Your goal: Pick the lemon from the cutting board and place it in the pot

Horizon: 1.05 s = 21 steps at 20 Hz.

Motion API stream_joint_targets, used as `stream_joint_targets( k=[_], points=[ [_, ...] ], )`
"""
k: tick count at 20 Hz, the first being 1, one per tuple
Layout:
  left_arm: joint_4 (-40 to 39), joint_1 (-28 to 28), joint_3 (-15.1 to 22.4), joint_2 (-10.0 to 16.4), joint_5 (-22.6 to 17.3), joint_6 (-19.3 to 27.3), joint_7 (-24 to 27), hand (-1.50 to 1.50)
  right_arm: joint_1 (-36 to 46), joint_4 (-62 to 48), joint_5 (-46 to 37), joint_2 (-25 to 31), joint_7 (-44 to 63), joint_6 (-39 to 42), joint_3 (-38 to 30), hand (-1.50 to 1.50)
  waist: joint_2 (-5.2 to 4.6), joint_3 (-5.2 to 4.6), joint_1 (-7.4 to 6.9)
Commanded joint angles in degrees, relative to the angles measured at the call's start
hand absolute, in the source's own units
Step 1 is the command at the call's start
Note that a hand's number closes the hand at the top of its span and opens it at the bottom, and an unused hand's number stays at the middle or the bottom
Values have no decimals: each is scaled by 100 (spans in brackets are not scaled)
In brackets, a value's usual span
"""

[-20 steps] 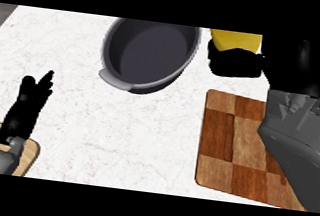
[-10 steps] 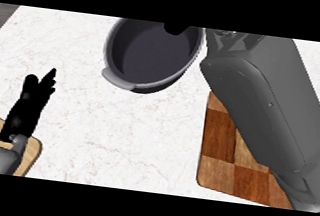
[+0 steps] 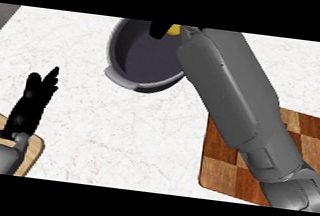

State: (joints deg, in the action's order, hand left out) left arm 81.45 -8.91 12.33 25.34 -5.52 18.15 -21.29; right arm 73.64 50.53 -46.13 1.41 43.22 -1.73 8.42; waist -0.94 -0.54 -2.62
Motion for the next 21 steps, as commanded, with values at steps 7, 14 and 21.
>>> stream_joint_targets(
  k=[7,14,21],
  points=[
    [-259,-241,-322,416,51,-209,11,0,66,-1236,1251,-139,-990,-1369,-468,-150,-14,51,-137],
    [-147,-45,-303,446,68,-162,86,0,-74,-1175,1680,-141,-2003,-3094,-1227,-150,-28,58,-130],
    [-218,107,-386,335,174,38,6,0,-510,-926,2165,52,-2670,-3594,-1616,-150,67,58,163]
  ],
)
